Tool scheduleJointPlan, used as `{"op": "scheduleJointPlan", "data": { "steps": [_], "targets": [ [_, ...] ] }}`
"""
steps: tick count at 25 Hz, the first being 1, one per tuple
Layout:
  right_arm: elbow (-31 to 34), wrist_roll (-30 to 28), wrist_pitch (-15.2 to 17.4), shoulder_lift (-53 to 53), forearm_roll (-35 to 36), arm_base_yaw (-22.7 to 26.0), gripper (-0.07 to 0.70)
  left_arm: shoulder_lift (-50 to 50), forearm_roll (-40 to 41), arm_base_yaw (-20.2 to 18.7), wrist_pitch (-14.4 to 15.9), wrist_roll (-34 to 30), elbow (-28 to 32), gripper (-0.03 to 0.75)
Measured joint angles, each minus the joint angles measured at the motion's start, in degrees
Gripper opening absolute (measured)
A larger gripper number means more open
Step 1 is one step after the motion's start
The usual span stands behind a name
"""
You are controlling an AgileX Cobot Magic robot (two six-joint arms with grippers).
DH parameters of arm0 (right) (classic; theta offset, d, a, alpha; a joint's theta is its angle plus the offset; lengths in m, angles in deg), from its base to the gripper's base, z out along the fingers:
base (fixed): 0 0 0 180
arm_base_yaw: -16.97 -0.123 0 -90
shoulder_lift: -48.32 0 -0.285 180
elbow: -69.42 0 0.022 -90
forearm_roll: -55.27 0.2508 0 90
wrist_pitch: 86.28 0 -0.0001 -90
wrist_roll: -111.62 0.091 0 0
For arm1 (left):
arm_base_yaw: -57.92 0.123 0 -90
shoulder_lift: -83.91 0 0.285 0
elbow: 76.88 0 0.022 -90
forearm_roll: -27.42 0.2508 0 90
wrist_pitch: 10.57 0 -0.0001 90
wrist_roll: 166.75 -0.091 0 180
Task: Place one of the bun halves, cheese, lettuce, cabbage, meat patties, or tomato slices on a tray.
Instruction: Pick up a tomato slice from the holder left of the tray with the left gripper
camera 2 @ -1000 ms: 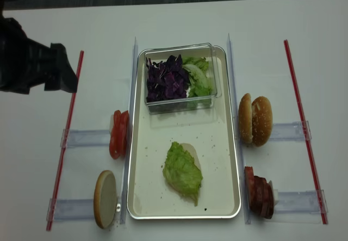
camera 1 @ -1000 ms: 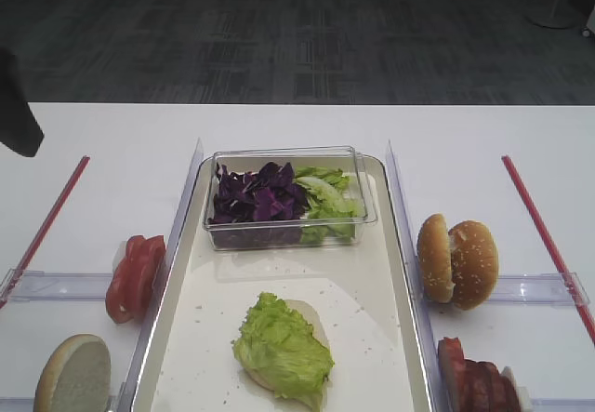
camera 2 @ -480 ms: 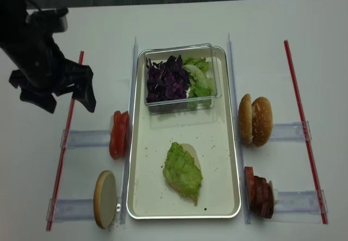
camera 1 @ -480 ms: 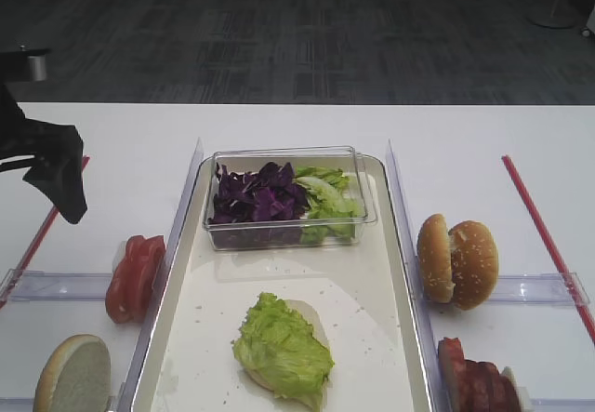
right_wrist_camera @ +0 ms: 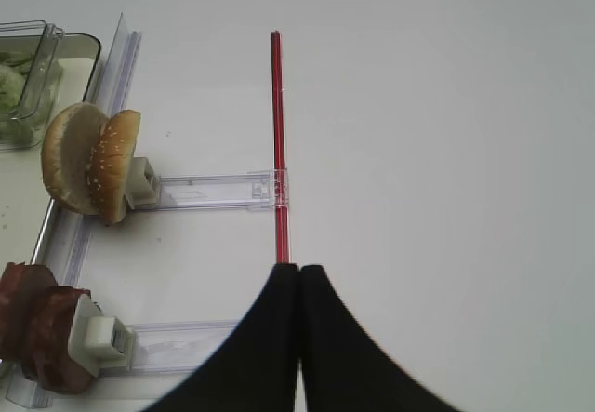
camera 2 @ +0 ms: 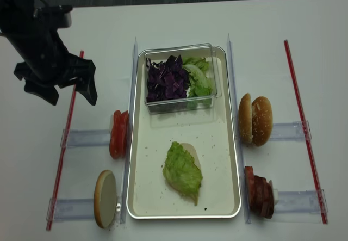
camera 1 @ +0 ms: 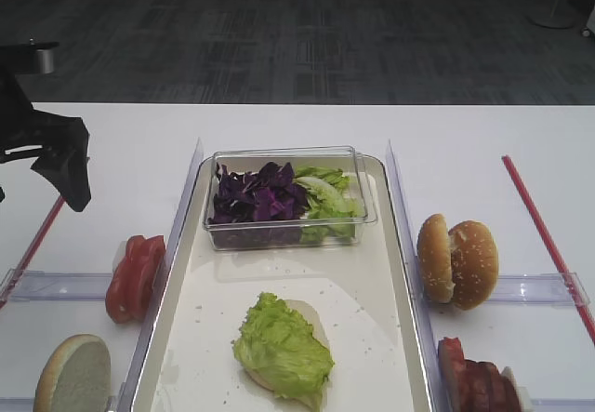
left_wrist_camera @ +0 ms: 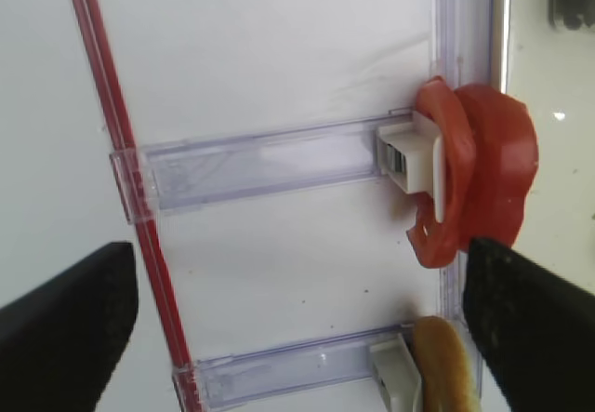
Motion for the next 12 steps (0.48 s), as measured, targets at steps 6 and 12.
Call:
{"op": "scheduleJointPlan", "data": {
  "steps": [6, 12],
  "targets": [
    [0.00, 0.00, 0.00, 0.00, 0.00, 0.00, 0.364, 0.00, 0.00, 0.00, 0.00, -0.11, 0.00, 0.650],
    [0.00, -0.30, 0.00, 0.00, 0.00, 0.00, 0.364, 0.00, -1.46, 0.00, 0.00, -0.11, 0.00, 0.650]
  ]
}}
